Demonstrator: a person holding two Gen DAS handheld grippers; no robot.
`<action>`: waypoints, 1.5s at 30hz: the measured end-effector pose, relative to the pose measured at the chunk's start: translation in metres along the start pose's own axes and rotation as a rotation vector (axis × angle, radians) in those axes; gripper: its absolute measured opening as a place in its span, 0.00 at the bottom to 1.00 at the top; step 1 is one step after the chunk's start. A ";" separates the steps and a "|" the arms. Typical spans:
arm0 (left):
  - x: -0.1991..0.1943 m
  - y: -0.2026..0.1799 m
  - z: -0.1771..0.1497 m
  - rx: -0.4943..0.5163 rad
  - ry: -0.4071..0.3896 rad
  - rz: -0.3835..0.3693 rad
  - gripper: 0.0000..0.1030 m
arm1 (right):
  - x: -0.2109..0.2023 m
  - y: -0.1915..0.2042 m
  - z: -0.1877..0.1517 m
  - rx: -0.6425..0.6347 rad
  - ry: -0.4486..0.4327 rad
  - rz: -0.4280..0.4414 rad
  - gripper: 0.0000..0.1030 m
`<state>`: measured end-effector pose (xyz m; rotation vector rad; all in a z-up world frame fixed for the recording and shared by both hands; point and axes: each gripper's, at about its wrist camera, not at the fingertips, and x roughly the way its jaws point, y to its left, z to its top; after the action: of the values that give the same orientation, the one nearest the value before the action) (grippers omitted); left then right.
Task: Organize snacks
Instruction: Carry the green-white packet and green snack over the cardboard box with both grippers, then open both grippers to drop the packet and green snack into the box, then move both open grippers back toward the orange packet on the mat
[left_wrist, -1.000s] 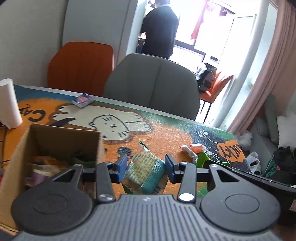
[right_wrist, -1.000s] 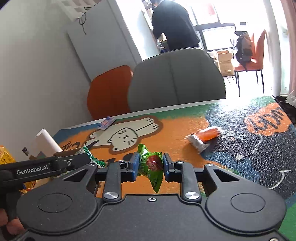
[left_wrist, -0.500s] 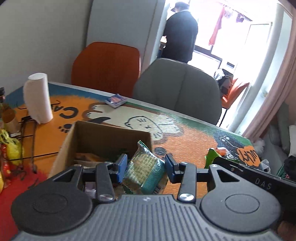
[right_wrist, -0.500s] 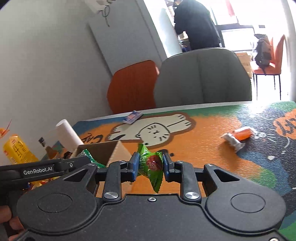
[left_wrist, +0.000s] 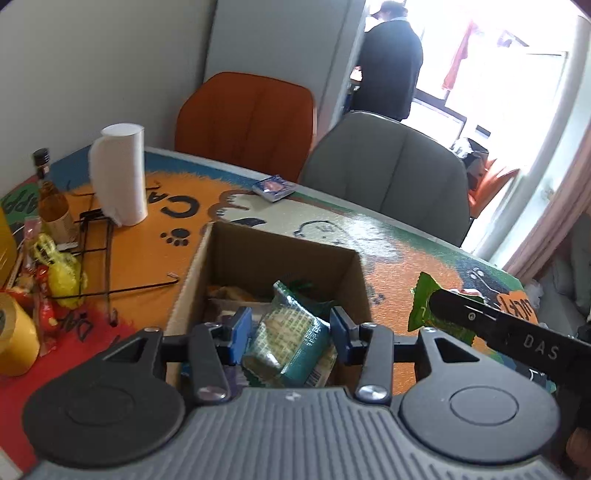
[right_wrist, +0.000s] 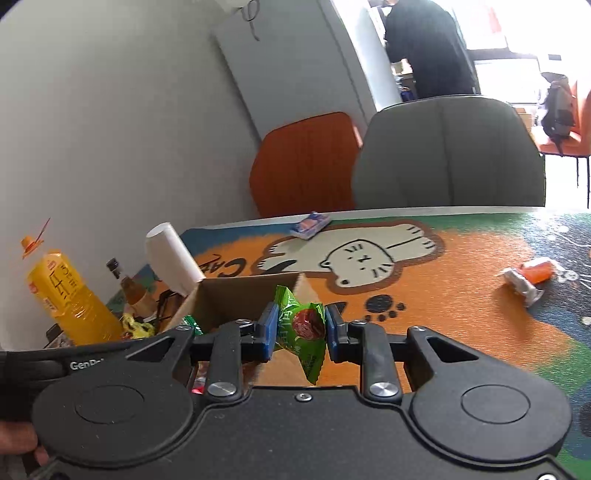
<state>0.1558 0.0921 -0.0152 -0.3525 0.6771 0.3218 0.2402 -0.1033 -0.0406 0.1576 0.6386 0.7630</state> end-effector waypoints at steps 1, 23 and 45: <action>0.000 0.002 0.000 -0.001 0.000 0.004 0.45 | 0.000 0.004 0.000 -0.005 0.002 0.005 0.24; -0.014 0.038 -0.002 -0.038 -0.015 0.014 0.73 | 0.009 0.043 -0.008 -0.002 0.106 0.114 0.34; 0.016 -0.051 -0.005 0.084 0.002 -0.095 0.90 | -0.040 -0.063 -0.004 0.102 0.012 -0.139 0.61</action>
<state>0.1851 0.0472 -0.0191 -0.3040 0.6720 0.2019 0.2533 -0.1765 -0.0472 0.1999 0.6933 0.5982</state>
